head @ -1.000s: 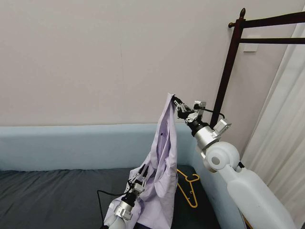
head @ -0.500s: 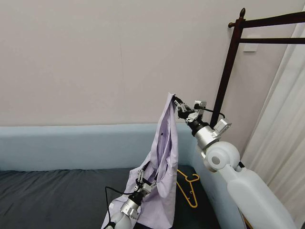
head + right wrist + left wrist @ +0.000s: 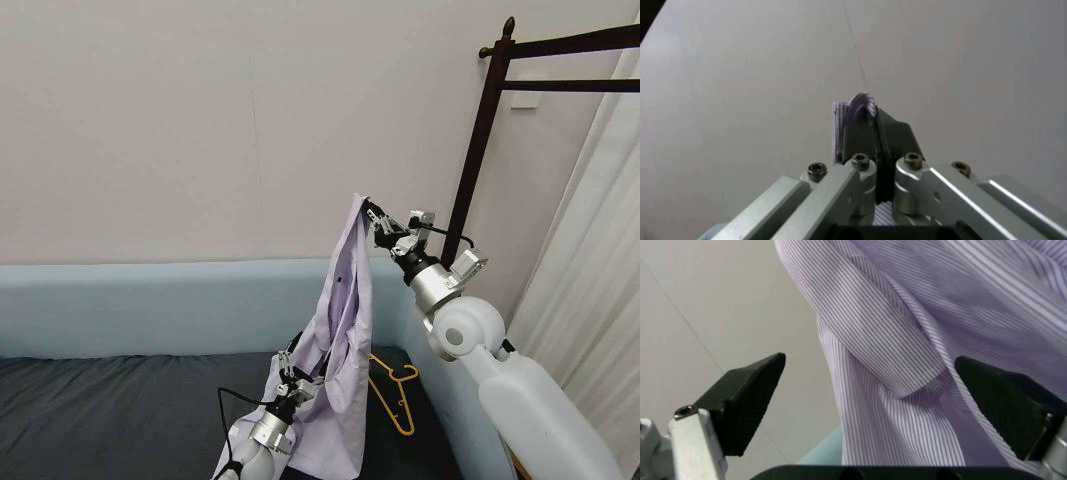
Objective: Pick up the clothes from the sofa and hang them on the clothes hanger.
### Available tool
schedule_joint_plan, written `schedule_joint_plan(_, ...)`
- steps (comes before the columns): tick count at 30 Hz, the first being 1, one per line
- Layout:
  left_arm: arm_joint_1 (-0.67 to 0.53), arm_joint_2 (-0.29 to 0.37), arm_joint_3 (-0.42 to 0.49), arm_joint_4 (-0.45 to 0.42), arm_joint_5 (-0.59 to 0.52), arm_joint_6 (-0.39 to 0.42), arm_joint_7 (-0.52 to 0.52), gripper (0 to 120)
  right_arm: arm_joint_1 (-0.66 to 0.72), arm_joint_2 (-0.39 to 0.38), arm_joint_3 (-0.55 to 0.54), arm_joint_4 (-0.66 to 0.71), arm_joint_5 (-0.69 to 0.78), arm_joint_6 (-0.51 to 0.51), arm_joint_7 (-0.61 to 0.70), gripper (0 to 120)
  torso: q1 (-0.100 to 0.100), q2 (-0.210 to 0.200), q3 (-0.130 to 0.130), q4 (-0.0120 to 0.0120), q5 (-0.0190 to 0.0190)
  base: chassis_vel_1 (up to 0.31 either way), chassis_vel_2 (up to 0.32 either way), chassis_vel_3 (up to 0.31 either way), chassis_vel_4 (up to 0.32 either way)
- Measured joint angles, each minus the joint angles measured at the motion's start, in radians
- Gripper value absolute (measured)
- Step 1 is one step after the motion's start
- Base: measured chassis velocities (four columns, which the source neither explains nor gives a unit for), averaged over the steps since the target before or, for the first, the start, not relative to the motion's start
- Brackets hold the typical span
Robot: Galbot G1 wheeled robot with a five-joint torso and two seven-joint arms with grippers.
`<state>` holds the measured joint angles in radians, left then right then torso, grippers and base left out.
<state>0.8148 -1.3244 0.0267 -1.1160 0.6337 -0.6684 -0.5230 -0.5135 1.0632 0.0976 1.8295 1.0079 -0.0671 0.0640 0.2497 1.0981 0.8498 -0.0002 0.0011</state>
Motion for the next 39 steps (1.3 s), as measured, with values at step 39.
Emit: schedule_joint_plan(39, -0.12, -0.063, 0.049, -0.026, -0.291, 0.066, 0.009, 100, -0.014, 0.004, 0.004, -0.01, -0.014, 0.005, -0.001, 0, 0.0, 0.0, 0.0, 0.0, -0.0001, 0.0, 0.0, 0.0, 0.0)
